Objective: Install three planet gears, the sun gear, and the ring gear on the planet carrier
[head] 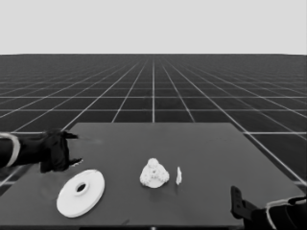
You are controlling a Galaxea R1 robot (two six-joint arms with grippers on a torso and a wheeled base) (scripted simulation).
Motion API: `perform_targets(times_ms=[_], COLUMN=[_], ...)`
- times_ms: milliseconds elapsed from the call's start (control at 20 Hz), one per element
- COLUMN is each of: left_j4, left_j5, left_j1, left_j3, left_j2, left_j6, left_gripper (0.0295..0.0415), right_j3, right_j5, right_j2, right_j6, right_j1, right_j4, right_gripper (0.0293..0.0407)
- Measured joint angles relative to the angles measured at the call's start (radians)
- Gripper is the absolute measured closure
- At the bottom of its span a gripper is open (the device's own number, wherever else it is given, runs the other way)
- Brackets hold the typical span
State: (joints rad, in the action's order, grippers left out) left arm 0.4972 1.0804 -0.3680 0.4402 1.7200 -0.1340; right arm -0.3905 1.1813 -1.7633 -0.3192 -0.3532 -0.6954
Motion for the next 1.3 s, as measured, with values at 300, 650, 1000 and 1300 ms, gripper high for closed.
perform_targets(times_ms=[300, 650, 1000, 1300], left_j4=[-0.582, -0.213, -0.175, -0.175], left_j5=[0.55, 0.311, 0.276, 0.275], left_j1=[0.042, 0.518, 0.57, 0.57], left_j3=[0.497, 0.613, 0.667, 0.668], left_j2=[0.289, 0.339, 0.368, 0.368], left_j6=[-0.881, -0.884, -0.873, -0.873], left_gripper=[0.0325, 0.0326, 0.0361, 0.0362], right_j3=[0.004, 0.004, 0.004, 0.004], right_j5=[-0.001, -0.001, -0.001, -0.001], right_j2=[0.004, 0.004, 0.004, 0.004], right_j6=[0.003, 0.003, 0.003, 0.003], right_j1=[-0.001, -0.001, -0.001, -0.001], right_j4=[-0.002, -0.002, -0.002, -0.002], right_gripper=[0.0315, 0.0315, 0.0315, 0.0315])
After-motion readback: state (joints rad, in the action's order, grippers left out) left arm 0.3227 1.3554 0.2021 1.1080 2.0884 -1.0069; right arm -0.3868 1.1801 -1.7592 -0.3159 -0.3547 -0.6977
